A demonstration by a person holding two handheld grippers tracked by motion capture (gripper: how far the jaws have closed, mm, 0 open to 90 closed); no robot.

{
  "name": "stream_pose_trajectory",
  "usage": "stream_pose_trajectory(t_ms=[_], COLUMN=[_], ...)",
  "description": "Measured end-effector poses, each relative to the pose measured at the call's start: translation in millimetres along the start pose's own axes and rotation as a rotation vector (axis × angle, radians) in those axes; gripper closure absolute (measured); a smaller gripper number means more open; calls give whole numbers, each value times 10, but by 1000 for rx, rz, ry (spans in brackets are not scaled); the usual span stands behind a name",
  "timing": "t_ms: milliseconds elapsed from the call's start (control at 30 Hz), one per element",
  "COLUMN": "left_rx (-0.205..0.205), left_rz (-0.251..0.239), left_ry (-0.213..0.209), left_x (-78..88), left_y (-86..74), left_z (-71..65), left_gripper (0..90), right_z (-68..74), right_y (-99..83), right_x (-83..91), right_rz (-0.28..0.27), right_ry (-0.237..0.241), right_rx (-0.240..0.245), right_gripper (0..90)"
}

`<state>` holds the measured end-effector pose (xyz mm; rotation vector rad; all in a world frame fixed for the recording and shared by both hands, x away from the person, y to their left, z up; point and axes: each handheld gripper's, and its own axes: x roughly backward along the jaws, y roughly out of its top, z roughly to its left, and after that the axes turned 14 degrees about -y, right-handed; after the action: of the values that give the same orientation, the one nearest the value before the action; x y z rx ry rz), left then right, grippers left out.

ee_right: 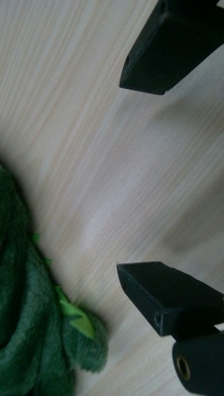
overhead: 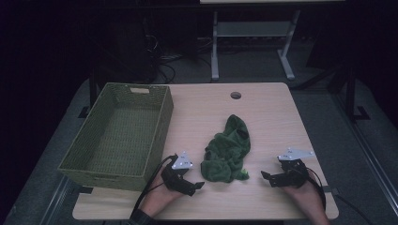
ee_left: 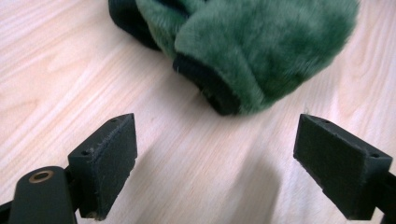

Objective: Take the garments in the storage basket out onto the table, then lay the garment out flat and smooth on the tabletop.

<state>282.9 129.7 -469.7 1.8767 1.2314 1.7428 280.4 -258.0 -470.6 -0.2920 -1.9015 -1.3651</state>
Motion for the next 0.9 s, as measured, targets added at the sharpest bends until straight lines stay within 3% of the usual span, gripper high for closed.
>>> stream_pose_trajectory(t_ms=[100,233,367,533,767,900], left_rx=[-7,-39,-41,-40,-39,-41], left_rz=[24,5,8,3,2,1], left_ry=[12,32,34,34,31,33], left_x=[-45,-60,-60,-63,-59,-56], left_y=[-19,-58,-58,-60,-61,-61], left_z=[1,-11,-14,-13,-9,-6], left_gripper=[127,126,126,127,132,136], right_z=[14,33,97,174,390,454], right_y=[47,147,295,430,729,795], right_x=[14,59,96,94,103,81], right_rz=[-4,-24,-47,-64,-114,-125], right_ry=[15,51,107,140,246,274], right_rx=[0,-7,-5,24,69,77], right_gripper=[111,134,145,179,320,369])
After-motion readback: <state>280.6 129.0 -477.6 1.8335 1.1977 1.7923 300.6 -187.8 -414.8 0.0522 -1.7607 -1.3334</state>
